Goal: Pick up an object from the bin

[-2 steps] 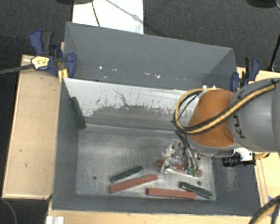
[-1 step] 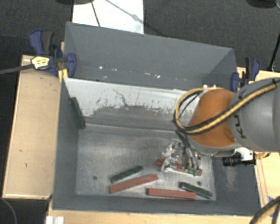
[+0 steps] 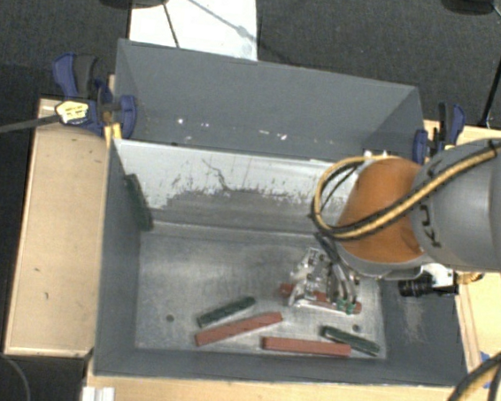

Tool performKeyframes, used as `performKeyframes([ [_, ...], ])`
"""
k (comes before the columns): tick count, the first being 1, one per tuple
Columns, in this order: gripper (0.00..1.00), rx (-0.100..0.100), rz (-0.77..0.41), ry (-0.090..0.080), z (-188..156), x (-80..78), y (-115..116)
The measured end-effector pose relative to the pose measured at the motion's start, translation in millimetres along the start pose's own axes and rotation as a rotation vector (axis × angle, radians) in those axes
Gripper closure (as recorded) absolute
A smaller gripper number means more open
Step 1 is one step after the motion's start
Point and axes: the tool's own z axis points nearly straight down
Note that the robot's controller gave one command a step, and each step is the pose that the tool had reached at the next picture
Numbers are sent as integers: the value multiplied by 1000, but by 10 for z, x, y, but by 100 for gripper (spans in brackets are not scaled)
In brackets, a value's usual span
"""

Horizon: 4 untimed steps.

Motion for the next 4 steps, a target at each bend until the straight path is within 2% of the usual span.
performKeyframes([
  [2, 100, 1, -2, 7, -169, 15, -4],
  [4, 100, 0, -4, 1, -467, 1, 0],
])
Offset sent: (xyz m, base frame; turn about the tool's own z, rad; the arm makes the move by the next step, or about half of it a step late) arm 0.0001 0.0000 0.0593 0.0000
